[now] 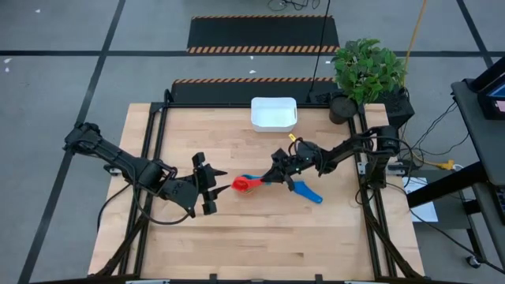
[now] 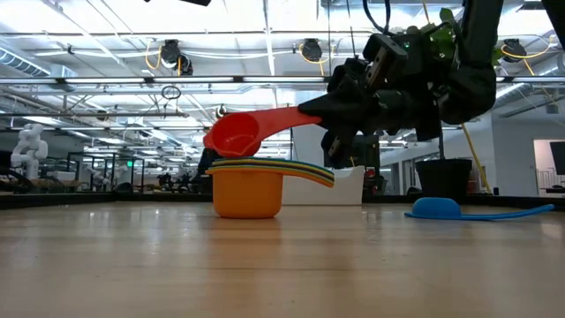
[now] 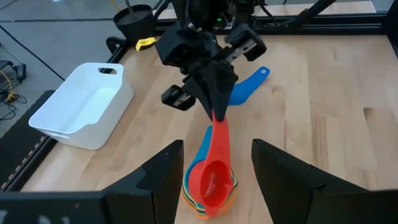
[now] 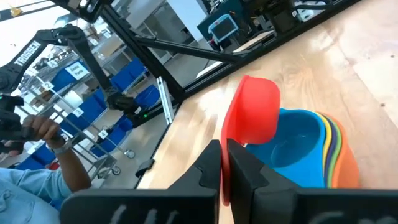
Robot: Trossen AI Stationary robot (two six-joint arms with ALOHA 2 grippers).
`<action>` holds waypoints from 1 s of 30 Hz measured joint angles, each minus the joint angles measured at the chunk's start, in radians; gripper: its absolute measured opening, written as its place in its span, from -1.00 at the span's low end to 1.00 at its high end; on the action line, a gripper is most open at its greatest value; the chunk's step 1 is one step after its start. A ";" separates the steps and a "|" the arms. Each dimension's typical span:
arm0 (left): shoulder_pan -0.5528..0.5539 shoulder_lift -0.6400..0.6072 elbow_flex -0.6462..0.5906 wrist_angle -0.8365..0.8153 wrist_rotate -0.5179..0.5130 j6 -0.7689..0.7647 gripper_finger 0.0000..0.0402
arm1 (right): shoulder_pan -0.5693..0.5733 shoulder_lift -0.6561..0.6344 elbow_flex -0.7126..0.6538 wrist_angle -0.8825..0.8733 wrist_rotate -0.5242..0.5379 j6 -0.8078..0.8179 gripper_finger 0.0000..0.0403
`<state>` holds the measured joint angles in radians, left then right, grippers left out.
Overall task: Nest measuring cups in basket
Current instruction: Stack the red measuring cup into the light blue measuring cup
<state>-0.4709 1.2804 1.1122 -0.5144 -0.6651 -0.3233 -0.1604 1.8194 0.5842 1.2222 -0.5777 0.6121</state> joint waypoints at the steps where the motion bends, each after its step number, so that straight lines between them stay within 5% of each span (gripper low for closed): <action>1: 0.000 0.000 0.000 0.000 0.000 0.000 -0.05 | -0.002 0.000 0.000 0.001 0.000 0.002 -1.00; 30: 0.000 0.000 0.000 -0.001 0.001 -0.013 -0.05 | -0.034 0.000 0.000 -0.137 0.052 -0.038 -0.42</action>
<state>-0.4709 1.2804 1.1120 -0.5152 -0.6642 -0.3365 -0.1943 1.8191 0.5842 1.0851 -0.5253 0.5744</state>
